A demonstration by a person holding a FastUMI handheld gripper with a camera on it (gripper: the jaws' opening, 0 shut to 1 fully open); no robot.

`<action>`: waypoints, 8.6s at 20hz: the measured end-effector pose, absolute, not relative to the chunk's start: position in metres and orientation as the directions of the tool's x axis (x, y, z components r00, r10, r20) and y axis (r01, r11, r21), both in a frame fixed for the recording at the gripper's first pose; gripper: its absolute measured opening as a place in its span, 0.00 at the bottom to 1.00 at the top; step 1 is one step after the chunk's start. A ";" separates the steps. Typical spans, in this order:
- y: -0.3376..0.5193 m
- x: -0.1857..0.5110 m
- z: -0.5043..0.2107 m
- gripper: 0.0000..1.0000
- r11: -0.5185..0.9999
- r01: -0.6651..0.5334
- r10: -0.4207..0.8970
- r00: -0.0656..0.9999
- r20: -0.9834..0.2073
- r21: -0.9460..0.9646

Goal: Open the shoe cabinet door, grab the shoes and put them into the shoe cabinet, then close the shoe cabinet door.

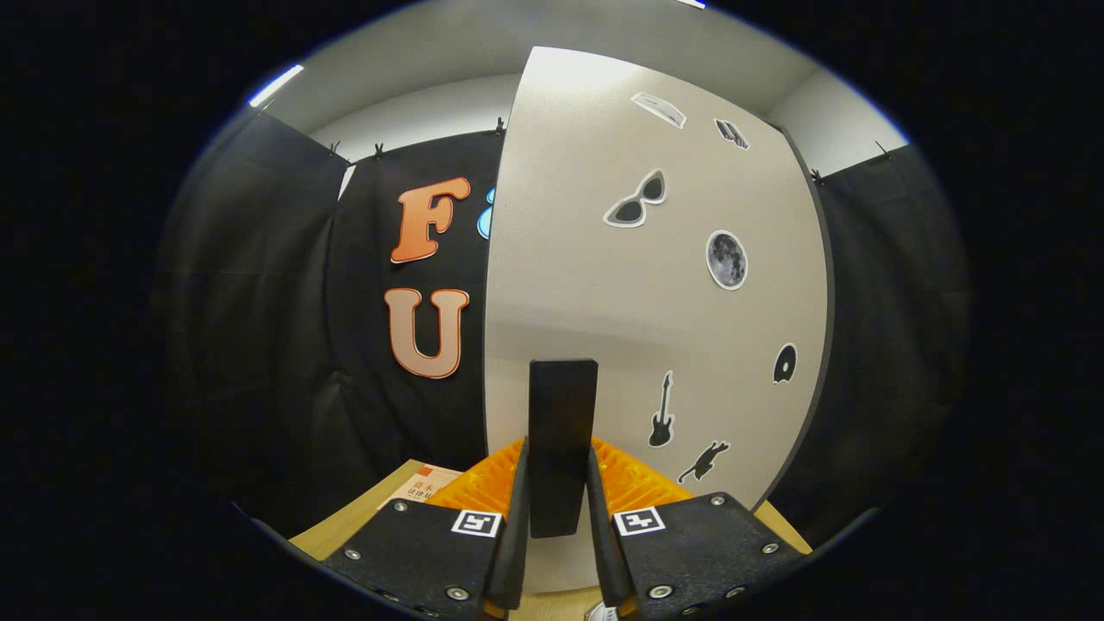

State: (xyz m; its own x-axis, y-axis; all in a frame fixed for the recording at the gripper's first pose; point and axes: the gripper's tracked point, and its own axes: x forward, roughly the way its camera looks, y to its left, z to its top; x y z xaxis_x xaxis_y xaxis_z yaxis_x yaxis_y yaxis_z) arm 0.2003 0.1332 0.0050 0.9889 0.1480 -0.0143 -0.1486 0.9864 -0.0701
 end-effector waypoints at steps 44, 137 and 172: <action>-0.083 0.028 0.003 0.33 0.999 0.036 -0.037 0.999 -0.010 -0.033; 0.008 0.016 -0.235 0.83 0.998 -0.036 0.055 0.917 -0.396 0.056; 0.024 0.098 -0.463 0.00 0.990 0.031 0.073 0.723 -0.687 0.138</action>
